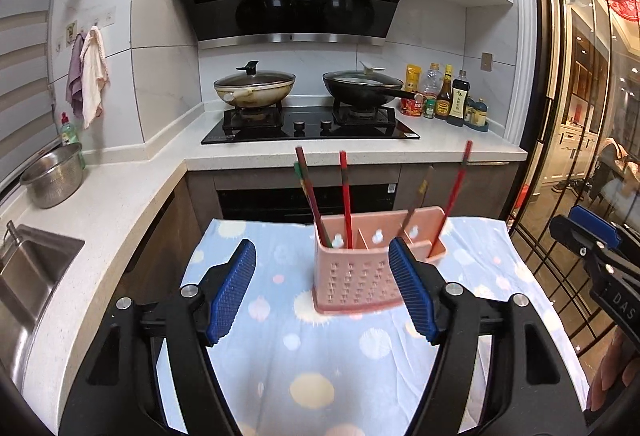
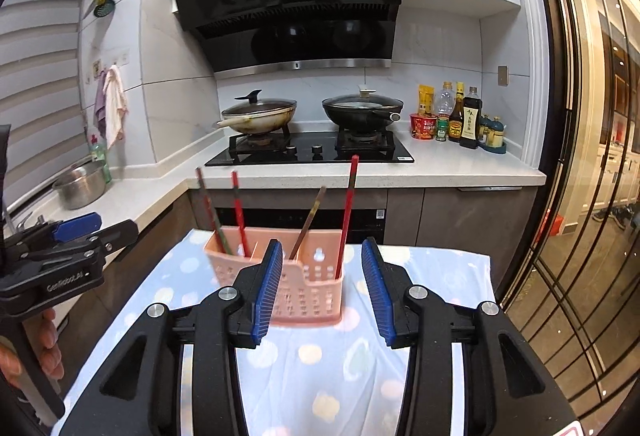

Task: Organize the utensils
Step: 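Pull both open tools back from the holder toward the remaining chopsticks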

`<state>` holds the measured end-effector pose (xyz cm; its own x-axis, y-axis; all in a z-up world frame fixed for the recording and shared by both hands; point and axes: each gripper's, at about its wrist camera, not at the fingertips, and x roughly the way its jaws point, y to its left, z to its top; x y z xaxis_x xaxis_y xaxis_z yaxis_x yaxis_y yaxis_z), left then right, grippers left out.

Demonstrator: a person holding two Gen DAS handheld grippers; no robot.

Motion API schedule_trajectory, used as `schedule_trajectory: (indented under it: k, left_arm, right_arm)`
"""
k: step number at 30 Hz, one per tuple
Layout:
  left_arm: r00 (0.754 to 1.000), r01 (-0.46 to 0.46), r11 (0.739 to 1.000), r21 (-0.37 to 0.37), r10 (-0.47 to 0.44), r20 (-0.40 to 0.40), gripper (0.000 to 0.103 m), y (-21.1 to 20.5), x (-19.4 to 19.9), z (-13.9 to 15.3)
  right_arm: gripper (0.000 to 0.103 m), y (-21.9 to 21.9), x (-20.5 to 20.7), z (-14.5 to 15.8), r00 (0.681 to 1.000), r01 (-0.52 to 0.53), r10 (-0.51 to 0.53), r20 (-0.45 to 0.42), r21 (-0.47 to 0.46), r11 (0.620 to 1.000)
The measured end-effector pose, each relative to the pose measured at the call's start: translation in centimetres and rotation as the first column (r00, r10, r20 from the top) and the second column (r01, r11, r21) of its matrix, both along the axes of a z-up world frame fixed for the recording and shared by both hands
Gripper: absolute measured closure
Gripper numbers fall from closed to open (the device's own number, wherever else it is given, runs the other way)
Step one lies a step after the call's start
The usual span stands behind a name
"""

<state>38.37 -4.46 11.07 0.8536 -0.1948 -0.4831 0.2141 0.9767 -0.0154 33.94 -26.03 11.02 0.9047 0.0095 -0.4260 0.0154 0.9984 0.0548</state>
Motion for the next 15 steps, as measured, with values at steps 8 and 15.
schedule_trajectory:
  k: [8,15]
  left_arm:
    - [1.000,0.012,1.000,-0.009,-0.013,-0.023,0.037,1.5,-7.9,-2.3]
    - [0.996,0.030,1.000,-0.005,-0.030,-0.085,0.031,2.3,-14.0,-6.1]
  right_arm:
    - [0.062,1.8,-9.2,-2.9,0.999,-0.010,0.008,-0.042,-0.027,1.000]
    - [0.062,2.1,-16.4,-7.7,0.989,-0.018,0.018,-0.150,0.001,1.000]
